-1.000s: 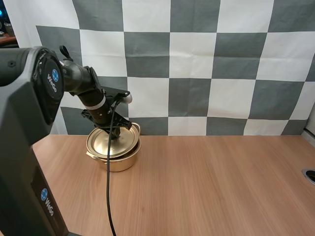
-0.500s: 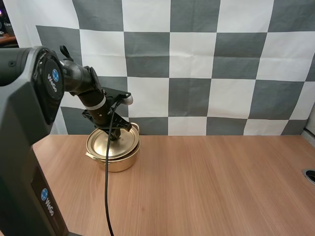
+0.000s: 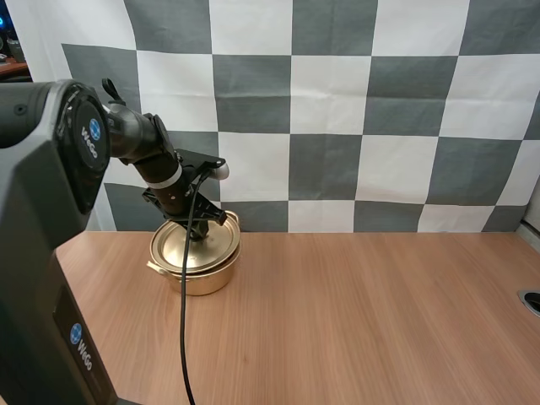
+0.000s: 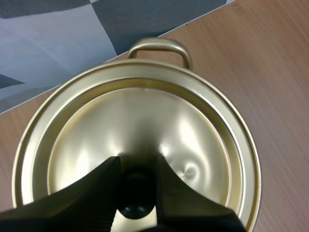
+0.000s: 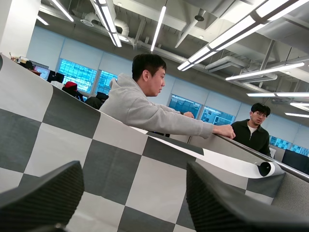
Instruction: Open the pot, put the car inside, and close it
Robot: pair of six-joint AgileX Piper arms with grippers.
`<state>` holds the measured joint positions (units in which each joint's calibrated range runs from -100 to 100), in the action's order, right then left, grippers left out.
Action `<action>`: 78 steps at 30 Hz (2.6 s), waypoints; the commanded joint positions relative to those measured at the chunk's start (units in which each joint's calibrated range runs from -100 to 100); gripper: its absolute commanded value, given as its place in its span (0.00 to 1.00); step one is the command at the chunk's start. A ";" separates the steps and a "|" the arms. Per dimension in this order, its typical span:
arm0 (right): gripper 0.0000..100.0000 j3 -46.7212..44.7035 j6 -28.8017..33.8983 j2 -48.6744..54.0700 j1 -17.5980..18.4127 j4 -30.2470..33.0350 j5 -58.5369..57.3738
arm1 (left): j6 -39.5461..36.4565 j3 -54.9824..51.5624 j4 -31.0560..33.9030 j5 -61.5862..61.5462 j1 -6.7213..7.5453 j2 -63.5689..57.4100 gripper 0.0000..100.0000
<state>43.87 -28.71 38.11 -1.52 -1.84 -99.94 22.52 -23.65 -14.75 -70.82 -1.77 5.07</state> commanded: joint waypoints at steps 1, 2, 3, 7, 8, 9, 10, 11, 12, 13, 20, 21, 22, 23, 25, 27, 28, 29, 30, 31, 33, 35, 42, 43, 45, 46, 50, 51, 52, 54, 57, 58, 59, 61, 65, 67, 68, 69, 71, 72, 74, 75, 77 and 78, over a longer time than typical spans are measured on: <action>1.00 -0.04 0.05 0.01 -0.03 0.00 -0.06 | 0.01 -0.05 -0.44 0.50 0.00 0.08 0.00; 1.00 -0.04 0.05 0.01 -0.03 0.00 -0.06 | 0.01 -0.05 -0.84 0.51 0.00 0.08 0.00; 1.00 -0.04 0.05 0.01 -0.03 0.00 -0.06 | 0.01 -0.05 -1.11 0.51 0.00 0.08 0.00; 1.00 -0.04 0.05 0.01 -0.03 0.00 -0.06 | 0.01 -0.05 -1.36 0.70 0.00 0.08 0.00; 1.00 -0.04 0.05 0.01 -0.03 0.00 -0.06 | 0.01 -0.05 -1.24 0.70 0.00 0.08 0.00; 1.00 -0.04 0.05 0.01 -0.03 0.00 -0.06 | 0.01 -0.05 -1.25 0.30 0.00 0.08 0.00; 1.00 -0.04 0.05 0.01 -0.03 0.00 -0.06 | 0.01 -0.05 -1.25 0.13 0.00 0.08 0.00; 1.00 -0.04 0.05 0.01 -0.03 0.00 -0.06 | 0.01 -0.05 -1.25 -0.10 0.00 0.08 0.01; 1.00 -0.04 0.05 0.01 -0.03 0.00 -0.06 | 0.01 -0.05 -1.25 -0.47 0.00 0.08 0.04; 1.00 -0.04 0.05 0.01 -0.03 0.00 -0.06 | 0.01 -0.05 -1.25 -0.47 0.00 0.08 0.06; 1.00 -0.04 0.05 0.01 -0.03 0.00 -0.06 | 0.01 -0.05 -0.83 -1.42 0.00 0.08 0.40; 1.00 -0.04 0.05 0.01 -0.03 0.00 -0.06 | 0.01 -0.05 -0.68 -1.76 0.00 0.08 0.50; 1.00 -0.04 0.05 0.01 -0.03 0.00 -0.06 | 0.01 -0.05 -0.57 -1.97 0.00 0.08 0.63; 1.00 -0.04 0.05 0.01 -0.03 0.00 -0.06 | 0.01 -0.05 -0.44 -1.97 0.00 0.08 0.74; 1.00 -0.04 0.05 0.01 -0.03 -0.11 -0.06 | 0.01 -0.05 0.34 -1.97 0.00 0.08 0.93; 1.00 -0.04 0.05 0.01 -0.03 -0.40 -0.06 | 0.01 -0.05 1.12 -1.97 0.00 0.08 1.00; 1.00 -0.04 0.05 0.01 -0.03 -0.40 -0.06 | 0.01 -0.05 1.72 -1.97 0.00 0.08 1.00; 1.00 -0.04 0.05 0.01 -0.03 -0.64 -0.06 | 0.01 -0.05 1.98 -1.79 0.00 0.08 1.00; 1.00 -0.04 0.05 0.01 -0.03 -0.86 -0.06 | 0.01 -0.05 2.24 -1.60 0.00 0.08 1.00; 1.00 -0.04 0.05 0.01 -0.03 -0.97 -0.06 | 0.01 -0.05 2.36 -1.23 0.00 0.08 1.00; 1.00 -0.04 0.05 0.01 -0.03 -1.27 -0.06 | 0.01 -0.05 2.82 -0.67 0.00 0.08 1.00; 1.00 -0.04 0.05 0.01 -0.03 -1.27 -0.06 | 0.01 -0.05 3.20 0.30 0.00 0.08 1.00; 1.00 -0.04 0.05 0.01 -0.03 -1.17 -0.06 | -0.39 0.07 1.62 2.95 0.00 0.08 1.00; 1.00 -0.04 0.05 0.01 -0.03 -1.17 -0.06 | -0.38 0.07 1.46 2.95 0.00 0.08 1.00; 1.00 -0.04 0.05 0.01 -0.03 -1.17 -0.06 | -0.38 0.07 1.48 3.15 0.00 0.08 1.00; 1.00 -0.04 0.05 0.01 -0.03 -1.06 -0.06 | -0.38 0.07 1.72 3.15 0.00 0.08 1.00; 1.00 -0.04 0.05 0.01 -0.03 -0.46 -0.06 | 1.85 0.07 2.98 1.40 0.00 0.08 1.00; 1.00 -0.04 0.05 0.01 -0.03 -0.46 -0.06 | 2.18 0.34 3.36 -0.13 0.00 0.08 1.00; 1.00 -0.04 0.05 0.01 -0.03 -0.46 -0.06 | 2.29 0.67 3.52 -1.76 0.00 0.08 1.00; 1.00 -0.04 0.05 0.01 -0.03 -0.46 -0.06 | 2.29 1.79 4.59 -3.40 -0.07 0.08 1.00; 1.00 -0.04 0.05 0.01 -0.03 -0.46 -0.06 | -0.12 4.12 5.26 -3.01 -0.60 0.08 1.00; 1.00 -0.04 0.05 0.01 -0.03 -0.46 -0.06 | -2.08 5.05 6.17 -1.90 -0.61 0.08 1.00; 1.00 -0.04 0.05 0.01 -0.03 -0.35 -0.06 | -3.79 5.83 7.77 -0.72 -0.61 -0.06 1.00; 1.00 -0.04 -0.05 0.01 -0.03 -0.35 -0.06 | -5.63 7.78 9.80 -0.62 -0.61 -0.48 1.00; 1.00 -0.04 -0.05 0.01 -0.03 0.02 -0.06 | -6.35 11.88 10.71 -5.38 -0.61 -2.85 0.76; 1.00 -0.04 -0.16 0.01 -0.03 0.01 -0.06 | -10.99 14.55 10.71 -7.38 -0.88 -4.90 0.00; 1.00 -0.04 -0.16 0.01 -0.03 0.01 -0.06 | -12.54 15.65 10.71 -7.57 -0.95 -6.16 0.03; 1.00 -0.04 -0.16 0.01 -0.03 0.01 -0.06 | -14.16 16.97 10.71 -7.79 -0.95 -7.25 0.02; 1.00 -0.04 -0.15 0.01 -0.03 0.26 -0.06 | -17.37 19.38 10.71 -7.98 -0.95 -9.90 0.00; 1.00 -0.55 -0.15 0.01 -0.03 0.24 -0.06 | -19.29 20.84 10.71 -7.77 -0.95 -11.59 0.00; 1.00 -2.10 0.40 0.01 -0.03 0.39 -0.06 | -21.99 23.61 11.22 -7.61 -0.95 -15.60 0.00; 1.00 -3.45 1.31 0.01 -0.03 0.78 -0.06 | -22.63 24.83 11.19 -7.61 -0.95 -17.89 0.00; 1.00 -7.30 2.43 0.01 -0.03 1.44 -0.06 | -23.31 27.00 11.19 -7.44 -0.95 -22.05 0.00; 0.86 -9.79 2.53 0.01 -0.03 1.84 -0.06 | -23.31 28.08 11.25 -7.44 -0.95 -24.40 0.00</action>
<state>37.93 -26.44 38.11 -1.52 -0.36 -99.94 0.56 2.46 -3.55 -78.52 -2.72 -14.54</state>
